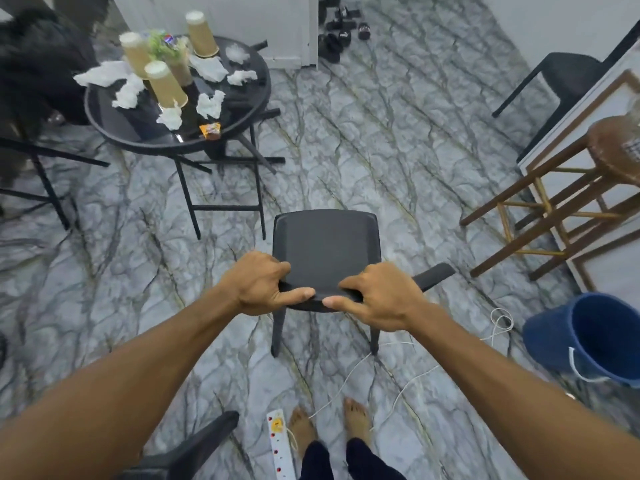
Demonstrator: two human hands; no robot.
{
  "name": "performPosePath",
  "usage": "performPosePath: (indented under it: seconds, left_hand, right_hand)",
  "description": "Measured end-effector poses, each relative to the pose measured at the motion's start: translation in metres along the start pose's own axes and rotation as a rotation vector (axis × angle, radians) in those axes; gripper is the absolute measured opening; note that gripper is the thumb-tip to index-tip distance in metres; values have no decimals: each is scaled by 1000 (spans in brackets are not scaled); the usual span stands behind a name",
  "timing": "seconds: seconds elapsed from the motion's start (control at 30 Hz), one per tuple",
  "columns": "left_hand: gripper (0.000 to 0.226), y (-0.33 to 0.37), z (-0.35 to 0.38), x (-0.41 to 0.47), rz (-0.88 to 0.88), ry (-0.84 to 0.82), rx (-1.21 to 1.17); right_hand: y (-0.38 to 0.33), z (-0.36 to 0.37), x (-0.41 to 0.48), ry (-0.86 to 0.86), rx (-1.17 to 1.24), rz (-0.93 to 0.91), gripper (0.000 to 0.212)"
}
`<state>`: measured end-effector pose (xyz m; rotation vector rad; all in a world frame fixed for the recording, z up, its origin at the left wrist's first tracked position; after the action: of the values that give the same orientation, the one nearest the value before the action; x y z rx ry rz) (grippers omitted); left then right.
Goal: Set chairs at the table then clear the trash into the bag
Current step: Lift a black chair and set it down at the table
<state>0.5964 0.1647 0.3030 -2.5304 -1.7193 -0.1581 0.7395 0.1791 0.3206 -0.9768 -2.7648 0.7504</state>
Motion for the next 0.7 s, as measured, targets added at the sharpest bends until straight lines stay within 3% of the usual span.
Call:
performPosePath:
  seconds: [0.2, 0.6, 0.7]
  left_hand:
    - [76, -86, -14, -81, -192, 52, 4]
    - [74, -181, -41, -190, -447, 50, 82]
    - [57, -169, -48, -167, -390, 22, 76]
  right_hand:
    - [-88, 53, 56, -68, 47, -173, 63]
    - [-191, 98, 136, -127, 61, -330, 70]
    - [-183, 91, 148, -107, 118, -299, 72]
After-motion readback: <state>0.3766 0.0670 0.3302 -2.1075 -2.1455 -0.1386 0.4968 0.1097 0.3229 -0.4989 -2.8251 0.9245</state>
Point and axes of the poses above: each hand's wrist, its own x-axis towards the middle knuckle, its own z-axis out of the palm, y = z × x, the point moved 10 cm from there along x, towards the middle knuckle, and after that the axes turned 12 degrees about x, right-handed, at the moved point
